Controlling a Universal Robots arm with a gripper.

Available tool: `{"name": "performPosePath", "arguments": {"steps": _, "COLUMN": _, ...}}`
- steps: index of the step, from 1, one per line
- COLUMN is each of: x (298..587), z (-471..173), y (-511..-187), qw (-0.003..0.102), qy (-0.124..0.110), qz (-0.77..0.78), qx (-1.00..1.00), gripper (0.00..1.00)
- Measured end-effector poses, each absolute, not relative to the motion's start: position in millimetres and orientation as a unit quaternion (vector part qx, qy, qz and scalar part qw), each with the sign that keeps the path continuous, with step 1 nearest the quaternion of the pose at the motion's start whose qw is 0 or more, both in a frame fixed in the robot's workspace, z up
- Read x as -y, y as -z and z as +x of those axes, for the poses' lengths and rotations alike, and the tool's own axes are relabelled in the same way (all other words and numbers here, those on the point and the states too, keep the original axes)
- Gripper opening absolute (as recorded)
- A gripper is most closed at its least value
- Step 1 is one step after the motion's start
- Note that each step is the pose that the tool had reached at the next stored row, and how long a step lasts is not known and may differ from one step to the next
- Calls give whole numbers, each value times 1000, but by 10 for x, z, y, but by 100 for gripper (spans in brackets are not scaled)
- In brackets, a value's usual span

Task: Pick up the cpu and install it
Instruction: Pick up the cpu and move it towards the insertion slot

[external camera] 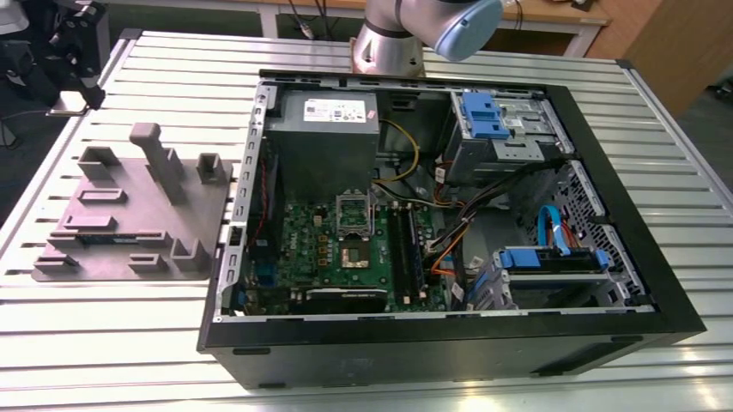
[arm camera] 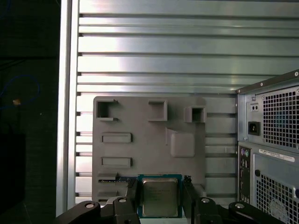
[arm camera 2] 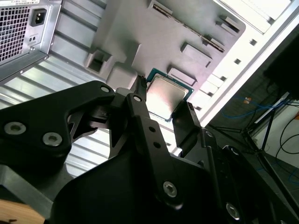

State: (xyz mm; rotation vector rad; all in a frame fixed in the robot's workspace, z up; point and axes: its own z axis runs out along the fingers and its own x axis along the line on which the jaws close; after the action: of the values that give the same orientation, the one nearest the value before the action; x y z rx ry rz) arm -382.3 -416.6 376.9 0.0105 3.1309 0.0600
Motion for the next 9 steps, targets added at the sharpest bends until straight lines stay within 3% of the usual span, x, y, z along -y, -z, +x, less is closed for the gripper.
{"name": "performPosePath", "arguments": {"steps": 9, "x": 4166, "z": -3794, "y": -3770, "qw": 5, "qy": -19, "qz": 3, "qx": -1000, "gripper": 47}}
